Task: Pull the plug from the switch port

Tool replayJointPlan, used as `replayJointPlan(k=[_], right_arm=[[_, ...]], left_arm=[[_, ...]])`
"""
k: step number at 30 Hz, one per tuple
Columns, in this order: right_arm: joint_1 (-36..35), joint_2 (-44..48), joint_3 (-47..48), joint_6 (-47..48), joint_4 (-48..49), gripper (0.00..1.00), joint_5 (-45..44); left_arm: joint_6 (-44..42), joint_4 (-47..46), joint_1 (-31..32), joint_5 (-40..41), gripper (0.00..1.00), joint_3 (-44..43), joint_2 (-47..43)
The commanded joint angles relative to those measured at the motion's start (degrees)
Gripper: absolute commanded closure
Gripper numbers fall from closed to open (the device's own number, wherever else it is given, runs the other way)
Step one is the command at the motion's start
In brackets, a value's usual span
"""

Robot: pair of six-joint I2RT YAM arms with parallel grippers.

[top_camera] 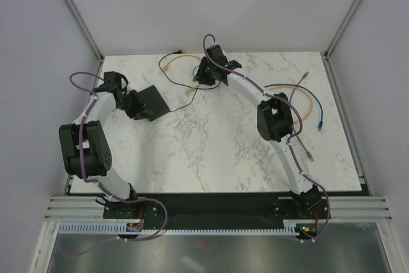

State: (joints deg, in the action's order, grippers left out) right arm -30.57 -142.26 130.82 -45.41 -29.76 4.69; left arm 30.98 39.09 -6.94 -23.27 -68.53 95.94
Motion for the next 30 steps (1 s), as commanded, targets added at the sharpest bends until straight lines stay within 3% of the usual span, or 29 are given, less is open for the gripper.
replayJointPlan(k=[1,18,24,30], right_arm=[[0.6,-3.5,6.4,-3.2,-0.8,0.58,-9.0],[-1.9,-11.4,10.9,-3.0,0.7,0.52,-16.7],[-2.9,-13.3,11.6,-2.0,1.2,0.53,-18.0],[-4.1,-15.4,13.1,-0.6,1.5,0.64,-18.5]], left_arm=[[-6.1,-2.4,0.2,-5.2,0.67,2.2,-4.3],[-8.1,-3.2,-0.3,-5.7,0.67,8.4,-8.8],[-8.8,-3.1,-0.5,-5.5,0.67,10.4,-10.7],[-9.0,-3.1,-0.6,-5.8,0.67,11.8,-11.5]])
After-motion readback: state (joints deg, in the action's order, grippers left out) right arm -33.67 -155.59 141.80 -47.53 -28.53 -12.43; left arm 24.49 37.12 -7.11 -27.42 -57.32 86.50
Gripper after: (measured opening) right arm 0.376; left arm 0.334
